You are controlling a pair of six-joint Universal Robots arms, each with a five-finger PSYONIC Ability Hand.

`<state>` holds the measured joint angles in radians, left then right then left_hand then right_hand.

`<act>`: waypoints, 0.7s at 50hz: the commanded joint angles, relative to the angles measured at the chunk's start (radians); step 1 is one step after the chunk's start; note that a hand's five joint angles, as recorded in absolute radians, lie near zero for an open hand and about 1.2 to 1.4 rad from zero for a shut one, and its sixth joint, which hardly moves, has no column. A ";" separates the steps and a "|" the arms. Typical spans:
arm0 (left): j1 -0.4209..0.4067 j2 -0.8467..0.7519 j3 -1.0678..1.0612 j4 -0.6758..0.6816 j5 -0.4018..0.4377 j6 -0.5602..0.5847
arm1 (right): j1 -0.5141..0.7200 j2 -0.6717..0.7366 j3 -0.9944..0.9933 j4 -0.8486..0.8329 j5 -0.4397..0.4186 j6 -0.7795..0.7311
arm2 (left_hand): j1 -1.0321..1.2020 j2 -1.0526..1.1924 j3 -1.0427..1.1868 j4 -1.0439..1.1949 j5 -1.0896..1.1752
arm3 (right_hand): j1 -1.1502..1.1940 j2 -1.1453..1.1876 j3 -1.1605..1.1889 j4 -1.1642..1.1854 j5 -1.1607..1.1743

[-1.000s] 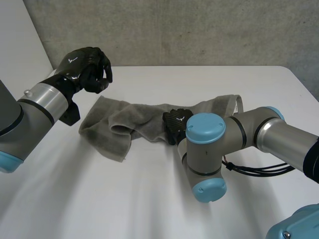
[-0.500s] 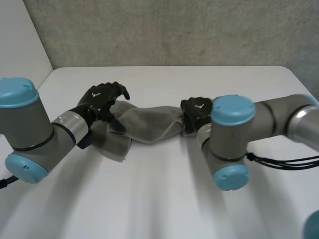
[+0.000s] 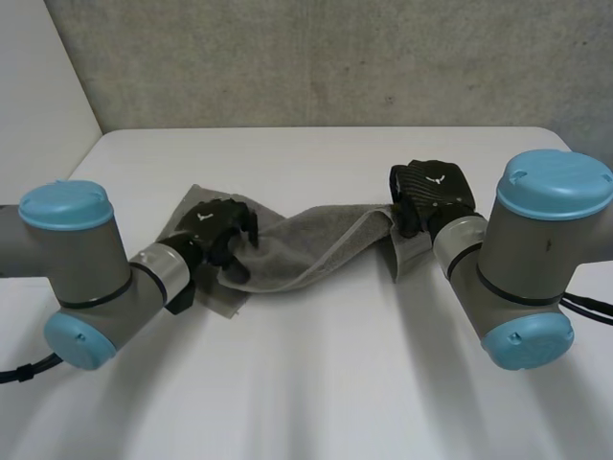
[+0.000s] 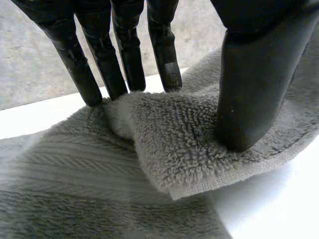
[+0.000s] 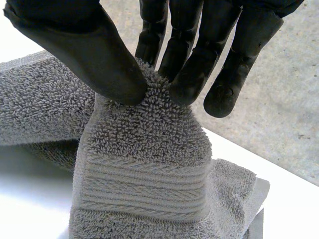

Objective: Fold the towel.

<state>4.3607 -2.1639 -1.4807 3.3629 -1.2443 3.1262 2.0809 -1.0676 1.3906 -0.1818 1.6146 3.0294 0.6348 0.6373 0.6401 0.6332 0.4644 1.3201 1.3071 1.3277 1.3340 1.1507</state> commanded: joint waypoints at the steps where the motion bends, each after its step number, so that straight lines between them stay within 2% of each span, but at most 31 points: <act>1: -0.036 0.019 -0.050 0.000 0.006 0.008 | -0.005 0.003 0.008 -0.019 0.004 0.002 | -0.022 -0.025 -0.027 -0.020 -0.026 | 0.076 0.089 0.069 0.062 0.071; 11: -0.029 0.076 -0.079 -0.004 0.011 0.012 | -0.025 0.009 0.022 -0.060 0.004 0.028 | -0.133 -0.136 -0.139 -0.132 -0.138 | 0.076 0.089 0.069 0.062 0.071; 19: -0.035 0.090 -0.099 -0.005 0.032 0.034 | -0.062 0.014 0.011 -0.064 0.007 0.054 | -0.136 -0.139 -0.142 -0.135 -0.141 | 0.076 0.089 0.069 0.062 0.071; 26: -0.043 0.042 -0.113 0.003 0.026 0.204 | -0.078 0.012 0.011 -0.062 0.007 0.068 | -0.136 -0.139 -0.142 -0.135 -0.141 | 0.076 0.089 0.069 0.062 0.071; 31: -0.043 0.012 -0.109 0.006 0.025 0.268 | -0.085 0.009 0.013 -0.062 0.007 0.075 | -0.154 -0.157 -0.159 -0.152 -0.158 | 0.076 0.089 0.069 0.062 0.071; 35: -0.047 -0.004 -0.102 0.007 0.025 0.269 | -0.085 0.008 0.014 -0.062 0.007 0.080 | -0.192 -0.195 -0.198 -0.191 -0.196 | 0.076 0.089 0.069 0.062 0.071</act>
<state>4.3173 -2.1418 -1.5919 3.3680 -1.2180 3.3731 1.9965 -1.0580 1.4029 -0.2440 1.6215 3.1041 0.4950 0.5130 0.5144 0.5133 0.3065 1.3206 1.3071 1.3277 1.3341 1.1515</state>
